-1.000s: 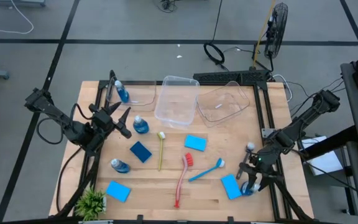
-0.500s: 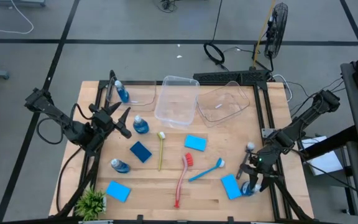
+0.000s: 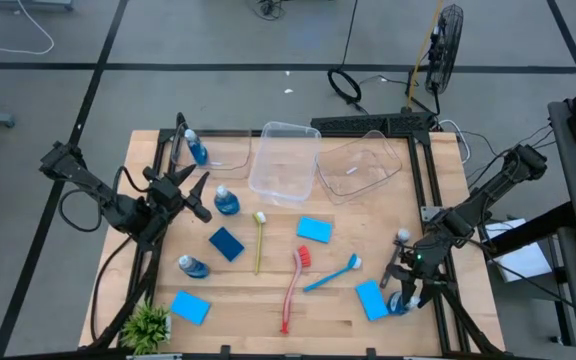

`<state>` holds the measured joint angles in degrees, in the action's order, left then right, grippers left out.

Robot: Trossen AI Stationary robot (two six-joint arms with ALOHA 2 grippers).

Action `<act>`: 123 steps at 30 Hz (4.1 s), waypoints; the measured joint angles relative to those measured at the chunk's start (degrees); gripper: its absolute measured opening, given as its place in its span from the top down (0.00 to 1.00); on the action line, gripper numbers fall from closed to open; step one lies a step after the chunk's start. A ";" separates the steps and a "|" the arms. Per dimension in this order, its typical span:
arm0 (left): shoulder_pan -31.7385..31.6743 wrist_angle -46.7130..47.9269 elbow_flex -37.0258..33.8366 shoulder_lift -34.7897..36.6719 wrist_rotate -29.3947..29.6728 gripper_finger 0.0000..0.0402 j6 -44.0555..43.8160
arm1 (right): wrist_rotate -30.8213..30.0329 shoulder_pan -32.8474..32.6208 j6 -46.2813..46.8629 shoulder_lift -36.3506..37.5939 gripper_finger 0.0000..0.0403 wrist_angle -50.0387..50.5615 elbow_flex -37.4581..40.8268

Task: Pick & Place Kitchen Sink Supplies
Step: Put the dish soap into the left transparent bin

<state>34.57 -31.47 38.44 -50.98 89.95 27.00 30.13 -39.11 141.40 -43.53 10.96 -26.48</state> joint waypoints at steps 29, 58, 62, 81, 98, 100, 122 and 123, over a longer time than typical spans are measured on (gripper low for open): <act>-0.01 -0.01 0.00 0.00 0.00 0.51 0.00 | 0.18 0.00 2.50 0.02 0.50 -3.48 0.02; -0.02 -0.01 0.00 0.00 0.00 0.57 0.00 | 0.06 1.97 2.51 0.02 0.50 0.50 0.02; -0.02 0.00 0.00 -0.01 0.00 0.55 0.00 | 0.11 2.43 2.39 0.02 0.52 0.50 0.02; -0.02 0.01 0.00 0.00 0.00 0.51 0.02 | 2.26 2.40 3.15 0.04 0.63 -1.19 2.23; -0.02 -0.01 0.00 -0.01 0.00 0.58 0.00 | 6.11 2.39 4.49 -0.10 0.66 -5.71 2.49; -0.02 0.01 0.00 0.00 0.00 0.59 0.00 | 7.47 2.41 4.85 -0.08 0.66 -6.50 2.03; -0.04 -0.03 0.00 -0.01 -0.60 0.50 -0.81 | -4.66 2.45 1.80 -0.02 0.67 -11.06 -1.92; -0.04 -0.03 0.00 -0.02 -1.27 0.50 -1.24 | -5.89 2.45 1.36 -0.02 0.67 -11.51 -1.95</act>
<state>34.52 -31.50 38.44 -51.00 88.69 25.76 24.25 -36.67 142.76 -43.55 -0.54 -28.42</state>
